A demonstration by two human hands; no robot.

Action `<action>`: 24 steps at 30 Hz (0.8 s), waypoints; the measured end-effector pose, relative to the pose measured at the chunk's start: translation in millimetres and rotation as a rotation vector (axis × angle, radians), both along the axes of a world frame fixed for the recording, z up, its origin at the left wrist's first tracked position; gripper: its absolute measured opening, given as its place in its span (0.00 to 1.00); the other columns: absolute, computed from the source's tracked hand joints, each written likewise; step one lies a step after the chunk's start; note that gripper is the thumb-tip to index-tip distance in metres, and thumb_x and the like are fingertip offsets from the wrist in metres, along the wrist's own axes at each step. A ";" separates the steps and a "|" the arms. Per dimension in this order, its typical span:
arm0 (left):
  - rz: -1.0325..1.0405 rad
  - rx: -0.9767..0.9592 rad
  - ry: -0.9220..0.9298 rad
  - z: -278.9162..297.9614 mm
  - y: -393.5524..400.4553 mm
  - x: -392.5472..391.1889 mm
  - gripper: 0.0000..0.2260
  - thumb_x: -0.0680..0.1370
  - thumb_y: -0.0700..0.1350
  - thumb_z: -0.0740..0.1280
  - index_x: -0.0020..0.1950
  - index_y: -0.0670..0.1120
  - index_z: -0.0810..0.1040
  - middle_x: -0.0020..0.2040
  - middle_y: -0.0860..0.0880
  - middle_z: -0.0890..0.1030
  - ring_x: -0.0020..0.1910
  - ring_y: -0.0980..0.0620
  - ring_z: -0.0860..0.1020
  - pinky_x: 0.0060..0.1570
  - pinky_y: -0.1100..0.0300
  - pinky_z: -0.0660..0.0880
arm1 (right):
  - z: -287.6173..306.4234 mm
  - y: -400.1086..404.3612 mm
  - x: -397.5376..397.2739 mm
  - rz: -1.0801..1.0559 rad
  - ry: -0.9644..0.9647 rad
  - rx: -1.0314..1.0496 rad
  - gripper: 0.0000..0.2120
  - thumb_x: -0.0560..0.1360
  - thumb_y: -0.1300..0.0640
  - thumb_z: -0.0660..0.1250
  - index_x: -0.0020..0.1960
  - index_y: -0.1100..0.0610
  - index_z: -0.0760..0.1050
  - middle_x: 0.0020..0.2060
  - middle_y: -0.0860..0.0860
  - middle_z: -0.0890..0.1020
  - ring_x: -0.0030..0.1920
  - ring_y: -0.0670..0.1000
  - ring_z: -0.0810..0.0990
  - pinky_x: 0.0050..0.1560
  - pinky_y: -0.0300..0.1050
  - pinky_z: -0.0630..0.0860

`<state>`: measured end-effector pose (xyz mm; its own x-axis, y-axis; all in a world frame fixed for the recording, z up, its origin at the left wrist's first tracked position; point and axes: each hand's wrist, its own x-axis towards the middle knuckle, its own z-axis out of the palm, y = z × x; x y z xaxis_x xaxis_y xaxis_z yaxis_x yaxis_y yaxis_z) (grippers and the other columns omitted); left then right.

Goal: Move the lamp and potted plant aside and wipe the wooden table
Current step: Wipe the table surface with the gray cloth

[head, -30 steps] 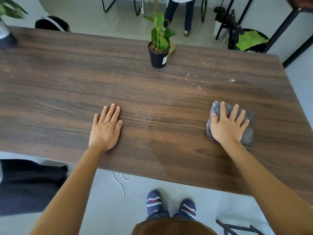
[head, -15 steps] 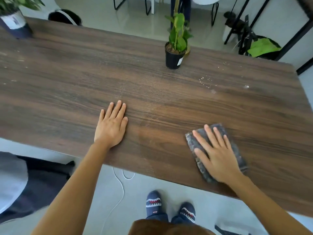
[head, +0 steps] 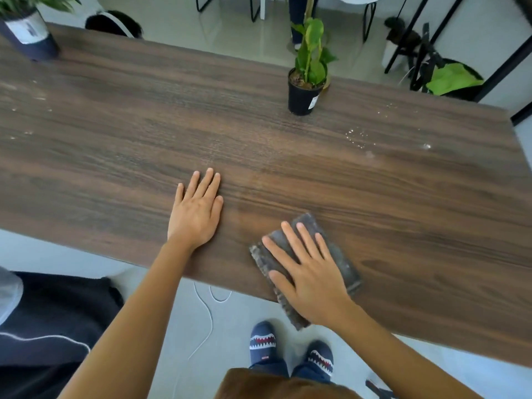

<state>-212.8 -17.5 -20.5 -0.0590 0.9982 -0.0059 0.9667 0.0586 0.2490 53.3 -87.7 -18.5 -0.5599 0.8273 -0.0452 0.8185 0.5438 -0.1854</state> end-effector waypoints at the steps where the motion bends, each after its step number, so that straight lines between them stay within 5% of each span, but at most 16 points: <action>1: 0.001 0.004 0.003 -0.5 0.2 0.0 0.26 0.79 0.54 0.44 0.77 0.49 0.54 0.79 0.52 0.53 0.78 0.48 0.48 0.74 0.45 0.46 | 0.9 1.0 30.5 -0.053 -0.025 0.006 0.27 0.81 0.38 0.45 0.78 0.42 0.52 0.79 0.52 0.54 0.78 0.57 0.51 0.75 0.61 0.52; 4: 0.000 0.006 0.010 -2.5 1.3 -0.3 0.25 0.80 0.54 0.45 0.77 0.49 0.53 0.79 0.52 0.53 0.78 0.48 0.48 0.74 0.45 0.46 | 4.8 47.5 88.3 -0.388 -0.079 -0.014 0.30 0.78 0.35 0.42 0.78 0.42 0.53 0.79 0.54 0.55 0.78 0.60 0.52 0.74 0.64 0.54; 8: -0.007 0.023 -0.007 -2.3 0.3 -0.6 0.24 0.81 0.52 0.46 0.77 0.49 0.54 0.78 0.52 0.54 0.77 0.48 0.48 0.74 0.45 0.46 | 7.6 146.7 40.2 -0.757 -0.063 -0.097 0.30 0.79 0.37 0.42 0.79 0.43 0.45 0.79 0.56 0.46 0.78 0.61 0.43 0.74 0.65 0.43; 13: -0.001 0.114 -0.178 -3.1 -1.2 -6.3 0.22 0.80 0.42 0.51 0.75 0.45 0.60 0.77 0.48 0.60 0.77 0.48 0.54 0.74 0.44 0.49 | -0.8 102.8 -90.2 -0.330 0.004 -0.057 0.29 0.80 0.39 0.47 0.79 0.45 0.48 0.79 0.58 0.47 0.78 0.62 0.43 0.75 0.65 0.42; 17: 0.007 0.178 -0.241 -5.0 -3.3 -7.9 0.23 0.79 0.35 0.54 0.74 0.43 0.63 0.75 0.45 0.65 0.76 0.45 0.58 0.74 0.46 0.49 | 2.0 -3.4 -61.3 0.001 0.051 -0.003 0.27 0.80 0.41 0.49 0.78 0.43 0.53 0.79 0.54 0.53 0.78 0.59 0.49 0.76 0.62 0.48; 20: 0.002 0.199 -0.250 -5.1 -3.2 -6.6 0.22 0.79 0.35 0.54 0.73 0.42 0.64 0.74 0.44 0.66 0.75 0.44 0.59 0.73 0.45 0.51 | -0.7 -23.4 39.1 -0.068 -0.002 0.018 0.26 0.81 0.39 0.45 0.78 0.40 0.49 0.79 0.50 0.51 0.78 0.56 0.49 0.76 0.61 0.50; 24: -0.004 0.209 -0.239 -5.4 -2.9 -5.0 0.21 0.79 0.35 0.55 0.72 0.41 0.65 0.73 0.43 0.67 0.75 0.43 0.60 0.73 0.44 0.52 | 2.4 32.0 143.2 -0.513 -0.103 -0.033 0.30 0.78 0.36 0.41 0.78 0.42 0.52 0.79 0.55 0.55 0.77 0.61 0.53 0.73 0.66 0.56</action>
